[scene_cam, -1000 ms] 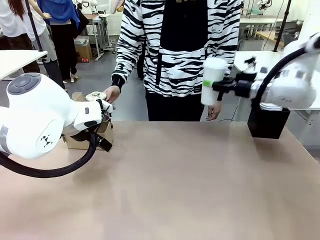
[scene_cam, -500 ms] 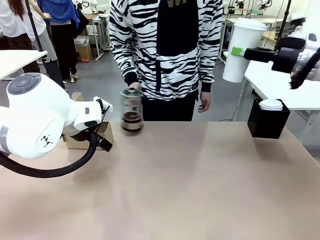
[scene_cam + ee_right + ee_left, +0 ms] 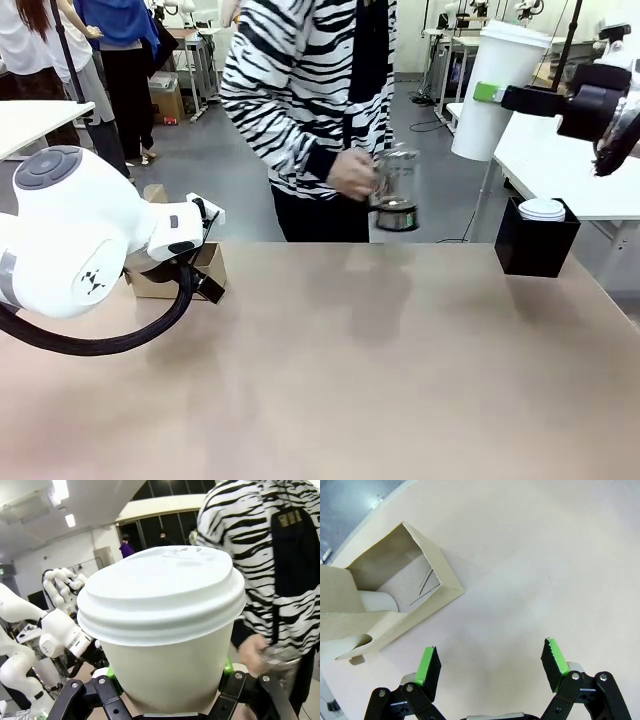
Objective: Pour a drink into a cup and package it in a carrier.
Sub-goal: Position the Cup Carrier in the center of the table.
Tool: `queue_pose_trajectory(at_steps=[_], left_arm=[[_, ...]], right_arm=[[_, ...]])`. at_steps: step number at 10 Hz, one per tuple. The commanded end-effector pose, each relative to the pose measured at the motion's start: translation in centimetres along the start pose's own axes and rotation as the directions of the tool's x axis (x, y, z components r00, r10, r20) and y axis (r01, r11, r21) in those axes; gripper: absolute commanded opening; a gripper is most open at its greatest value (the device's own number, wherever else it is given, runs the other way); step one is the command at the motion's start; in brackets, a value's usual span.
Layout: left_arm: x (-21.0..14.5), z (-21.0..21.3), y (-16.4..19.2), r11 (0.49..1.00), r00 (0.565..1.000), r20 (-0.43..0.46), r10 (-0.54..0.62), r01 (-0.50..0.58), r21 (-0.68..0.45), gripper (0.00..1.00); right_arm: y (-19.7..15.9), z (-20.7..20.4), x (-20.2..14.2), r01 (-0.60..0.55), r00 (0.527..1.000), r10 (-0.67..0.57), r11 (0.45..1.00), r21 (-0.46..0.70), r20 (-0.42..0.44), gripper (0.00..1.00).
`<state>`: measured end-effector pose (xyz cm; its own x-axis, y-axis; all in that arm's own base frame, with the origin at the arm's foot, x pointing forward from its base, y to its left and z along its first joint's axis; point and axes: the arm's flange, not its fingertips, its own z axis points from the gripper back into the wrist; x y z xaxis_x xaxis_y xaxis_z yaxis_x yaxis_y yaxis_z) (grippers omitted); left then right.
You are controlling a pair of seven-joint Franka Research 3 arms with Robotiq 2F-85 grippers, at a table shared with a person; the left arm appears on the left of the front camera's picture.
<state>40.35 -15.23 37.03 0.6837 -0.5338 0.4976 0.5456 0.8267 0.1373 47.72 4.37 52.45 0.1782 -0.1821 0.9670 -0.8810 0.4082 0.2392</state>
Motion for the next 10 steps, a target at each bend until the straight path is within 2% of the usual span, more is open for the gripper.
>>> queue_pose_trajectory(at_steps=[1, 7, 10], left_arm=[[0.0, 0.0, 0.0, 1.000, 1.000, 0.001, 0.001, -0.001, -0.002, 1.00], [0.0, 0.0, 0.0, 1.000, 1.000, 0.000, 0.000, 0.000, 0.000, 1.00], [2.9, 5.9, 0.5, 0.999, 0.998, -0.054, 0.037, -0.036, 0.019, 1.00]], right_arm=[[-0.3, -0.3, 0.4, -0.006, 1.000, 0.006, 1.000, -0.001, 0.003, 0.81], [-0.3, -0.3, 0.4, -0.006, 1.000, 0.006, 1.000, -0.001, 0.003, 0.81], [-0.3, -0.3, 0.4, -0.006, 1.000, 0.006, 1.000, -0.001, 0.003, 0.81]])
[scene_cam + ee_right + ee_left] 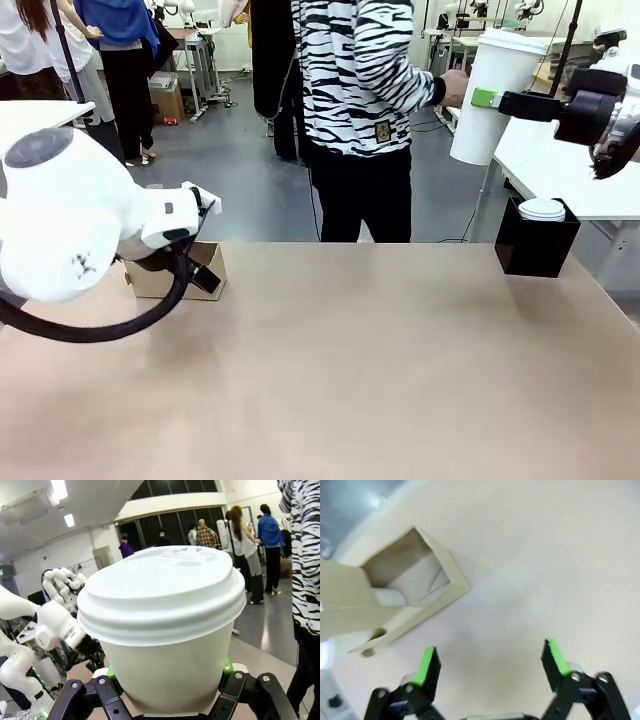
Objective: Pour a drink into a cup and package it in a carrier.
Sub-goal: Position the Cup Carrier in the center of the table.
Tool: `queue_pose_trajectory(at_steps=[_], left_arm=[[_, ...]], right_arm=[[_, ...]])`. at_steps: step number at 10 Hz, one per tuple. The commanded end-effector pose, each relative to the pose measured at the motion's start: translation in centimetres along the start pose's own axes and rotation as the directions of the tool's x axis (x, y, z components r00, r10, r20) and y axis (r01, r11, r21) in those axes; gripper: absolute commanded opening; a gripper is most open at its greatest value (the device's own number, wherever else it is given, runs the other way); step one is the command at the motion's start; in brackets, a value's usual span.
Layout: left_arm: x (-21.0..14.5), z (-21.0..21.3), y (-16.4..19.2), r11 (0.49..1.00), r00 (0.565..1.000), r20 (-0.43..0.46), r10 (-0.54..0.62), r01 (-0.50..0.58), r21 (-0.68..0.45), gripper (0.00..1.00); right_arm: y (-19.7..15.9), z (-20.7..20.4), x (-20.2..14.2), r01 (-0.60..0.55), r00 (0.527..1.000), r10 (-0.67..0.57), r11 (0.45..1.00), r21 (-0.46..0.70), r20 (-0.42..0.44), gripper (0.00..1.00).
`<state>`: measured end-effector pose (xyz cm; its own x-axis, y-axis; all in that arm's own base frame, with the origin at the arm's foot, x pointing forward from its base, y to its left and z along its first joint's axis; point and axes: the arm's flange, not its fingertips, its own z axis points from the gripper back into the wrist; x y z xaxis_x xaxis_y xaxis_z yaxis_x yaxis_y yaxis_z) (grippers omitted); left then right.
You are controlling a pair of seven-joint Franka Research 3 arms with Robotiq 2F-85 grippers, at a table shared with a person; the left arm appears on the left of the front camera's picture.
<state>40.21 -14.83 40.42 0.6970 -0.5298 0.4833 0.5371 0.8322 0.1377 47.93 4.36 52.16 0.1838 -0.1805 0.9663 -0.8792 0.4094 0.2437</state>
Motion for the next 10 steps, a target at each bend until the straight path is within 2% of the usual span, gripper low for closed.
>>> queue_pose_trajectory(at_steps=[1, 2, 3, 5, 7, 10], left_arm=[[2.6, 5.2, -0.2, 0.998, 0.996, -0.062, 0.063, -0.062, 0.020, 1.00], [4.6, 7.8, 0.7, 0.992, 0.988, -0.098, 0.119, -0.115, 0.043, 1.00], [6.3, 9.7, 2.2, 0.990, 0.983, -0.118, 0.139, -0.137, 0.018, 1.00], [9.8, 11.8, 5.0, 0.974, 0.961, -0.162, 0.224, -0.221, 0.036, 1.00], [12.5, 11.2, 7.9, 0.952, 0.932, -0.193, 0.306, -0.294, 0.090, 1.00], [13.9, 7.1, 11.4, 0.913, 0.878, -0.252, 0.407, -0.385, 0.134, 1.00]], right_arm=[[-0.1, -0.3, 0.6, -0.011, 1.000, 0.011, 1.000, 0.001, 0.007, 0.81], [-0.1, -0.3, 0.6, -0.011, 1.000, 0.011, 1.000, 0.001, 0.007, 0.81], [-0.1, -0.3, 0.6, -0.011, 1.000, 0.011, 1.000, 0.001, 0.007, 0.81], [-0.1, -0.3, 0.6, -0.011, 1.000, 0.011, 1.000, 0.001, 0.007, 0.81], [-0.1, -0.3, 0.6, -0.011, 1.000, 0.011, 1.000, 0.001, 0.007, 0.81], [-0.1, -0.3, 0.6, -0.011, 1.000, 0.011, 1.000, 0.001, 0.007, 0.81]])
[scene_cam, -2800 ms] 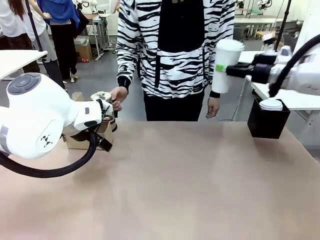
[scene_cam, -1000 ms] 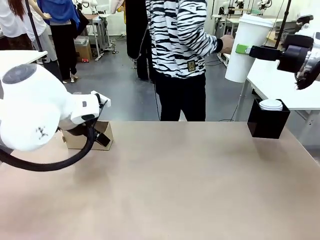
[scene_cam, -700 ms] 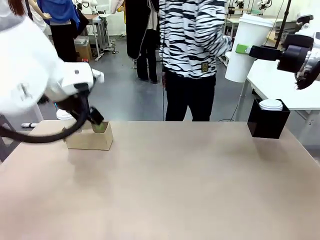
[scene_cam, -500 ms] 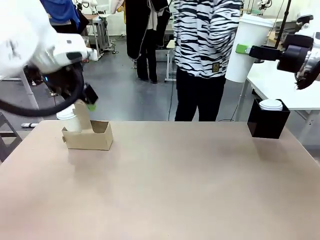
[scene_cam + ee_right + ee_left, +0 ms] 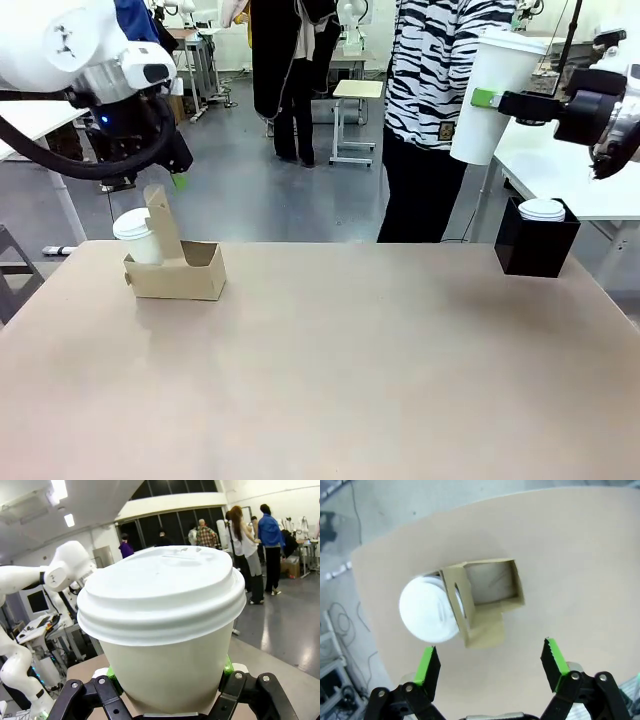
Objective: Pour a drink into a cup and package it in a carrier.
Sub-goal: Position the Cup Carrier in the center of the table.
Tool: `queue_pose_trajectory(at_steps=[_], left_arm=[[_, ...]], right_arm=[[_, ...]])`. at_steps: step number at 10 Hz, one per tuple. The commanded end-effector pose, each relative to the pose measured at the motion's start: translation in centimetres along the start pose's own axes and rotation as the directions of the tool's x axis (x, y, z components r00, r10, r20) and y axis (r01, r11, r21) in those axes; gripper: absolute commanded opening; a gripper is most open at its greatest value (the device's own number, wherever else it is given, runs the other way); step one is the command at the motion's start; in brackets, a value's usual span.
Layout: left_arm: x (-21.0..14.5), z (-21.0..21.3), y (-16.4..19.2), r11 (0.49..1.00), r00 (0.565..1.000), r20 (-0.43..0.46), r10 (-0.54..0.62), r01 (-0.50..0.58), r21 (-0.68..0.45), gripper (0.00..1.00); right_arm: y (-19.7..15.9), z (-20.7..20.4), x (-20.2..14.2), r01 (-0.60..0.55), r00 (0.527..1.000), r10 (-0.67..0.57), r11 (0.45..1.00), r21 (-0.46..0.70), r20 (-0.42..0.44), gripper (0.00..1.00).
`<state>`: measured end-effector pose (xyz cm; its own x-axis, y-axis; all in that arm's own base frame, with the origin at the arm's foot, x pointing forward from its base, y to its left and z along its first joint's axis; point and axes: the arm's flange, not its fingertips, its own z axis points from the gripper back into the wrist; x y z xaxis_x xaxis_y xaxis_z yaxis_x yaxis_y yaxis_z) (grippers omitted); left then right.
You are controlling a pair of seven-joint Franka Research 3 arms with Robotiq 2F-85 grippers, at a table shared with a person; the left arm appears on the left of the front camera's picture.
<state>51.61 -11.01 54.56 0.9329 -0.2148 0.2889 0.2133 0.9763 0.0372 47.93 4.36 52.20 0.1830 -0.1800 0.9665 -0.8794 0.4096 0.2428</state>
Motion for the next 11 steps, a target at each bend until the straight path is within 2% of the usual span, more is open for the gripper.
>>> queue_pose_trajectory(at_steps=[1, 6, 7, 8, 9, 10, 11], left_arm=[[2.0, -1.6, 0.7, 0.996, 0.996, -0.036, 0.084, -0.083, 0.040, 1.00], [2.8, -5.0, 3.4, 0.989, 0.988, -0.057, 0.141, -0.137, 0.060, 1.00], [3.0, -5.0, 3.6, 0.989, 0.989, -0.055, 0.136, -0.133, 0.056, 0.41], [3.0, -5.0, 3.6, 0.991, 0.990, -0.057, 0.129, -0.126, 0.055, 0.41], [3.0, -4.8, 3.5, 0.991, 0.991, -0.055, 0.123, -0.120, 0.056, 0.00], [3.0, -4.7, 3.4, 0.992, 0.992, -0.056, 0.117, -0.114, 0.052, 0.36], [3.0, -4.8, 3.2, 0.992, 0.992, -0.059, 0.114, -0.111, 0.053, 0.00]], right_arm=[[-0.1, -0.2, 0.6, -0.010, 1.000, 0.010, 1.000, 0.001, 0.007, 0.81], [-0.1, -0.2, 0.6, -0.010, 1.000, 0.010, 1.000, 0.001, 0.007, 0.81], [-0.1, -0.2, 0.6, -0.010, 1.000, 0.010, 1.000, 0.001, 0.007, 0.81], [-0.1, -0.2, 0.6, -0.010, 1.000, 0.010, 1.000, 0.001, 0.007, 0.81], [-0.1, -0.2, 0.6, -0.010, 1.000, 0.010, 1.000, 0.001, 0.007, 0.81], [-0.1, -0.2, 0.6, -0.010, 1.000, 0.010, 1.000, 0.001, 0.007, 0.81], [-0.1, -0.2, 0.6, -0.010, 1.000, 0.010, 1.000, 0.001, 0.007, 0.81]])
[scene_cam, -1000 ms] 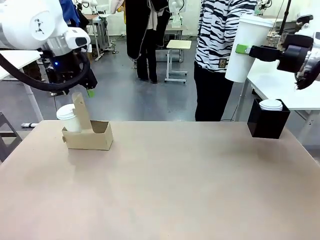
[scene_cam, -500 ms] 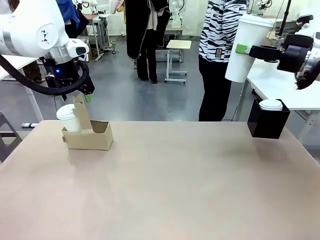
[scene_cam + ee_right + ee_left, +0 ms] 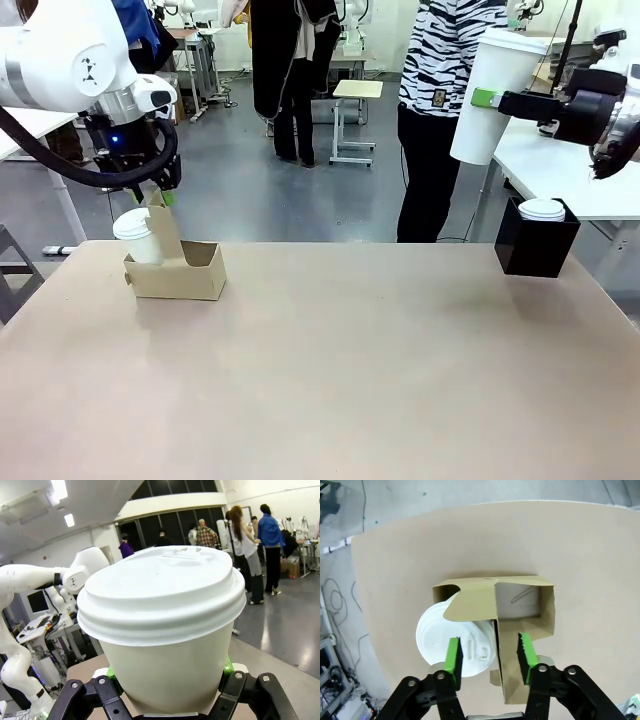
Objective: Pour a drink into a cup and package it in a carrier.
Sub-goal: Position the Cup Carrier in the center of the table.
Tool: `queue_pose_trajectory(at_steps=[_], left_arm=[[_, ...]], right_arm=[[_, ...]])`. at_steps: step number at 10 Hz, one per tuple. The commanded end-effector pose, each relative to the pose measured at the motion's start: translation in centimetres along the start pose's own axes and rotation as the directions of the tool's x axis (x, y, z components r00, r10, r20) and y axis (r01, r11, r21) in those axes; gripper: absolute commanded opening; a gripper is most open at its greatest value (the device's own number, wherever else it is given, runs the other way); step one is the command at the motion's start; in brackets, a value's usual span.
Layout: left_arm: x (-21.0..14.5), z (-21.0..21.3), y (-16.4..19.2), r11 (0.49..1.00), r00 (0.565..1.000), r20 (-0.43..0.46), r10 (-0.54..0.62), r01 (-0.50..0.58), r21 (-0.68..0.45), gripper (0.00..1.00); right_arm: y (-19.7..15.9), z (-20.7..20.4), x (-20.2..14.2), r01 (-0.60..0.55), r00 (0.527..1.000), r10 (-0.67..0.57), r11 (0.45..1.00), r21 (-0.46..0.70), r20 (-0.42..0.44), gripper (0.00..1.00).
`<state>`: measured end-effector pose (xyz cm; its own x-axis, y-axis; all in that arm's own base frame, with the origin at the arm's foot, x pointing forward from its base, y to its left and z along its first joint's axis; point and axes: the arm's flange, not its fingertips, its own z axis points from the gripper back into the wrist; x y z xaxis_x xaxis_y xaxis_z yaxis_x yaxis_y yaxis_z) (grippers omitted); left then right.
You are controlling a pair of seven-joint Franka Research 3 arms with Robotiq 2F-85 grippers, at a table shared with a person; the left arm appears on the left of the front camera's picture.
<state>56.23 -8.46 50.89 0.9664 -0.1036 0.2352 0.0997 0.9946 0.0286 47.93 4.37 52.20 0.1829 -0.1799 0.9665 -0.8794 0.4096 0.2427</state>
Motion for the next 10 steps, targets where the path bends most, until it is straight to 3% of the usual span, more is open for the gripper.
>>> queue_pose_trajectory(at_steps=[1, 10], left_arm=[[0.3, -0.2, 0.0, 1.000, 1.000, -0.006, -0.004, 0.004, 0.019, 0.00], [0.2, -1.1, 0.0, 1.000, 1.000, -0.019, 0.000, 0.000, -0.001, 0.00]], right_arm=[[-0.1, -0.2, 0.6, -0.009, 1.000, 0.009, 1.000, 0.001, 0.007, 0.81], [-0.1, -0.2, 0.6, -0.009, 1.000, 0.009, 1.000, 0.001, 0.007, 0.81]])
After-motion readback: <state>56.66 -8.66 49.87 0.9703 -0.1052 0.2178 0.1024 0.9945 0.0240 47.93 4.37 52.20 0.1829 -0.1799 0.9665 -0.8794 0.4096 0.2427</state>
